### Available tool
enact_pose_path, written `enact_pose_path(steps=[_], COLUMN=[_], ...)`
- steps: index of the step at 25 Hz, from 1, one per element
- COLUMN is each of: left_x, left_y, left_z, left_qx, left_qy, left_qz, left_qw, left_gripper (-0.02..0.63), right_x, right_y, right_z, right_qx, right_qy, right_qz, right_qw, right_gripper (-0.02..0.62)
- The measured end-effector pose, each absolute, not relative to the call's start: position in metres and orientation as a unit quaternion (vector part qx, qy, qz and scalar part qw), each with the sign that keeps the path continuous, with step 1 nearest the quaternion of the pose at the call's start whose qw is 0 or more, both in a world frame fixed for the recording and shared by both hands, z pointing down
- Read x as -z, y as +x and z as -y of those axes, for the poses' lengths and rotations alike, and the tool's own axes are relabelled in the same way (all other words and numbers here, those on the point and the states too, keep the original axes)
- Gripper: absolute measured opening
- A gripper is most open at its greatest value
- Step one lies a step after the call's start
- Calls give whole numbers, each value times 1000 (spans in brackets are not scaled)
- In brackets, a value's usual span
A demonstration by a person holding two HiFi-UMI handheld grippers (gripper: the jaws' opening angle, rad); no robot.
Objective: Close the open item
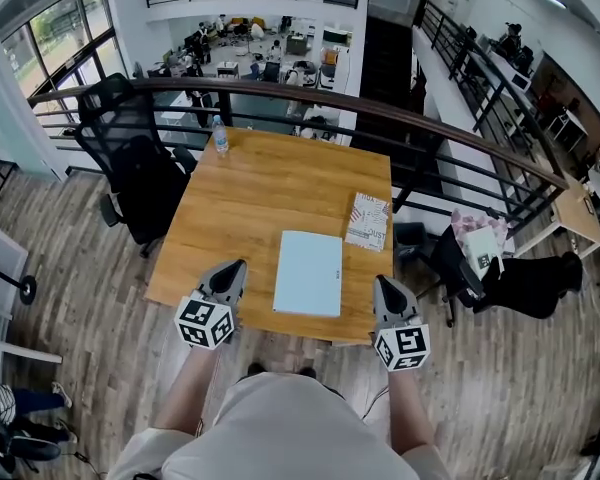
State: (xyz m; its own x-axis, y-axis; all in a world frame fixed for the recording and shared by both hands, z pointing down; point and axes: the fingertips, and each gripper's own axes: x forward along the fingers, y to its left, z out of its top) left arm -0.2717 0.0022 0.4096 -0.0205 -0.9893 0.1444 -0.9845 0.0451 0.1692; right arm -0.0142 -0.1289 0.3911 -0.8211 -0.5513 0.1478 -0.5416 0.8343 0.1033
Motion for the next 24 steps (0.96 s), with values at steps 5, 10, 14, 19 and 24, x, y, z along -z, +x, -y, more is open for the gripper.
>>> enact_pose_path(steps=[5, 10, 14, 19, 24], left_x=[-410, -418, -417, -415, -421], left_y=[-269, -266, -266, -266, -265], left_z=[-3, 0, -2, 0, 1], left_qx=[15, 15, 15, 15, 14], left_qy=[692, 693, 694, 695, 695], left_qz=[713, 711, 709, 708, 709], left_qw=[114, 118, 121, 120, 122], left_gripper=[-5, -5, -5, -5, -5], right_x=[-390, -396, -395, -394, -397], right_y=[-9, -6, -7, -8, -8], right_z=[127, 128, 125, 126, 126], right_qx=[22, 19, 18, 18, 16], right_qy=[289, 290, 290, 289, 287], right_qz=[954, 953, 953, 953, 954], right_qw=[81, 81, 84, 84, 81], right_gripper=[2, 2, 2, 3, 2])
